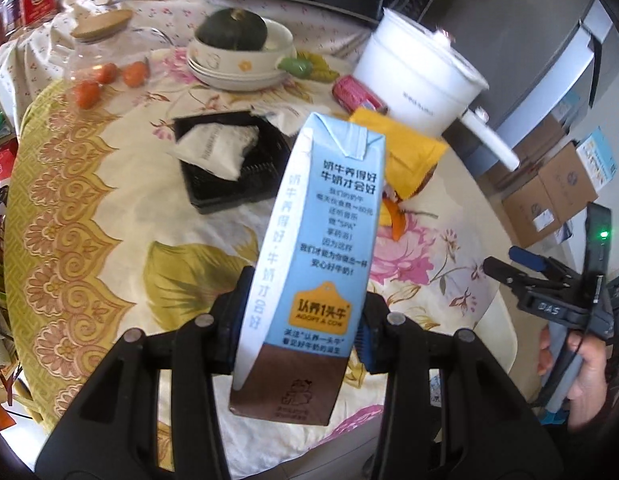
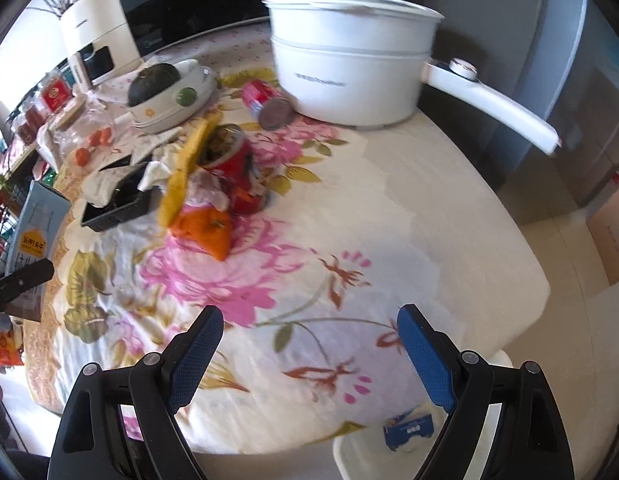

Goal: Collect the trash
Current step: 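Hold the milk carton in the left tool while the right tool grasps the red soda can, then carry both items over the white bin and open the left tool to drop the carton, then open the right tool to drop the red can into the white bin, then move both open tools back over the table, then grasp the white paper packet on the black tray with the left tool, then lift the white packet with the left tool while the right tool grasps the yellow wrapper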

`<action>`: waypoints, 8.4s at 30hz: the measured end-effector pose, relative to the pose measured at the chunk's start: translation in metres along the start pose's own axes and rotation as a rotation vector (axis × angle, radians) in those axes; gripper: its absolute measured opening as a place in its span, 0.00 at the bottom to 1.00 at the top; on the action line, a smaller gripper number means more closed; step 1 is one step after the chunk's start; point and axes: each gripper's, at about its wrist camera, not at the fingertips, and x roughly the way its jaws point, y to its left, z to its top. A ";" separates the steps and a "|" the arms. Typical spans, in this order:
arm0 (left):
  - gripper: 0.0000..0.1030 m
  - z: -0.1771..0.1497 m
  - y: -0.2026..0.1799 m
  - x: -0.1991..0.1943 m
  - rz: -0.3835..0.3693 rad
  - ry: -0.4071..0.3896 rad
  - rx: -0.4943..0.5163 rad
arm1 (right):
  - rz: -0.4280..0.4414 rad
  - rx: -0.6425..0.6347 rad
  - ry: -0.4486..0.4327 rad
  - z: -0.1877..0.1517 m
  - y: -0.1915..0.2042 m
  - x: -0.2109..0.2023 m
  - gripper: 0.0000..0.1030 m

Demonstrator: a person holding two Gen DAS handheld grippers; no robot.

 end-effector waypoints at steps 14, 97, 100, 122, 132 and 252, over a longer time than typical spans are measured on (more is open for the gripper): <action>0.44 0.009 0.032 -0.022 -0.134 -0.053 -0.094 | -0.147 -0.261 0.012 0.078 0.049 0.068 0.78; 0.44 -0.138 -0.290 0.110 -0.201 0.189 0.647 | -0.305 -0.013 0.049 -0.177 -0.182 -0.079 0.45; 0.44 -0.142 -0.299 0.116 -0.206 0.190 0.665 | -0.315 -0.013 0.068 -0.183 -0.187 -0.076 0.45; 0.91 -0.129 -0.282 0.107 -0.032 0.075 0.660 | -0.311 -0.002 0.102 -0.188 -0.192 -0.063 0.45; 0.91 -0.121 -0.256 0.088 -0.008 0.041 0.620 | -0.297 -0.031 0.146 -0.182 -0.179 -0.044 0.45; 0.55 0.004 0.053 -0.056 0.020 -0.199 -0.075 | 0.133 0.116 0.026 0.105 0.049 0.074 0.82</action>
